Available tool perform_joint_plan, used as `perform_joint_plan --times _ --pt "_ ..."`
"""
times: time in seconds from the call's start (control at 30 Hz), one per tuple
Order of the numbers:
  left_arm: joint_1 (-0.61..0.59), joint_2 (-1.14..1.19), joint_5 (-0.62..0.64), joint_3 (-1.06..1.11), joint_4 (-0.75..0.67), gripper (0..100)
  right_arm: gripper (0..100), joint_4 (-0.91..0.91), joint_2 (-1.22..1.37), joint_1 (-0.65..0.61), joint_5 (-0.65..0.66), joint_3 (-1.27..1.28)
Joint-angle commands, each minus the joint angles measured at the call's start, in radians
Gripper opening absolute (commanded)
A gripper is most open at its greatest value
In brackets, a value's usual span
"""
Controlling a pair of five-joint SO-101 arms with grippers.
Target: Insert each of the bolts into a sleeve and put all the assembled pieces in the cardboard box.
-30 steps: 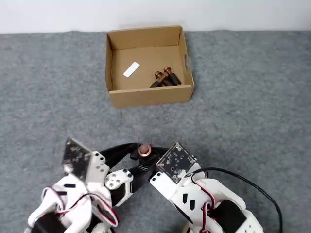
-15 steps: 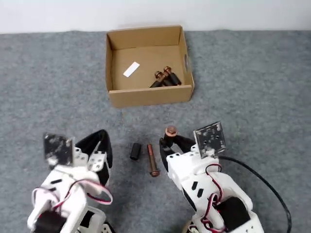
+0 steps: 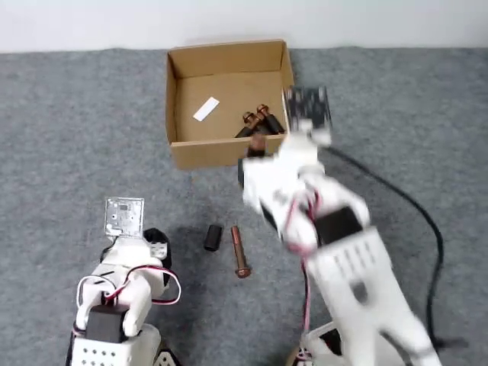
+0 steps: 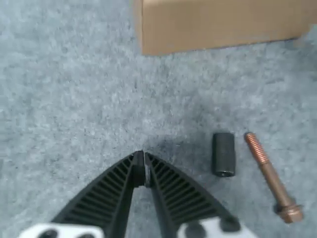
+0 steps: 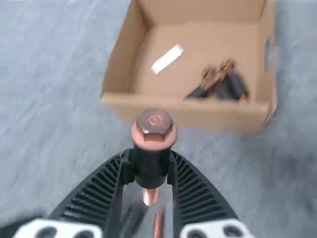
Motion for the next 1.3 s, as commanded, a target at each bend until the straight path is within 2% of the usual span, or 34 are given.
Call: perform_joint_plan --times 0.0,0.17,0.37,0.53,0.8,0.97,1.17,1.27 --pt "-0.003 -0.008 -0.009 0.059 -0.095 0 0.8 -0.145 0.216 0.074 0.061 -0.229" --pt "-0.003 -0.008 -0.008 0.102 -0.157 1 0.8 -0.269 0.466 0.097 0.083 -0.427" --pt "-0.064 -0.005 -0.008 0.125 -0.203 1 0.8 -0.321 0.753 0.12 0.141 -0.56" --pt "-0.066 -0.005 -0.008 0.124 -0.206 1 0.8 -0.329 0.921 0.14 0.147 -0.621" --pt "-0.066 -0.003 -0.008 0.124 -0.206 1 0.8 -0.291 0.983 0.134 0.147 -0.626" --pt "-0.066 -0.002 -0.008 0.124 -0.206 1 1.4 -0.203 1.0 0.136 0.149 -0.626" --pt "-0.066 0.0 -0.008 0.124 -0.206 1 18.3 -0.128 1.003 0.136 0.147 -0.626" --pt "-0.066 0.0 -0.008 0.124 -0.206 1 18.0 -0.124 0.98 0.136 0.147 -0.632"
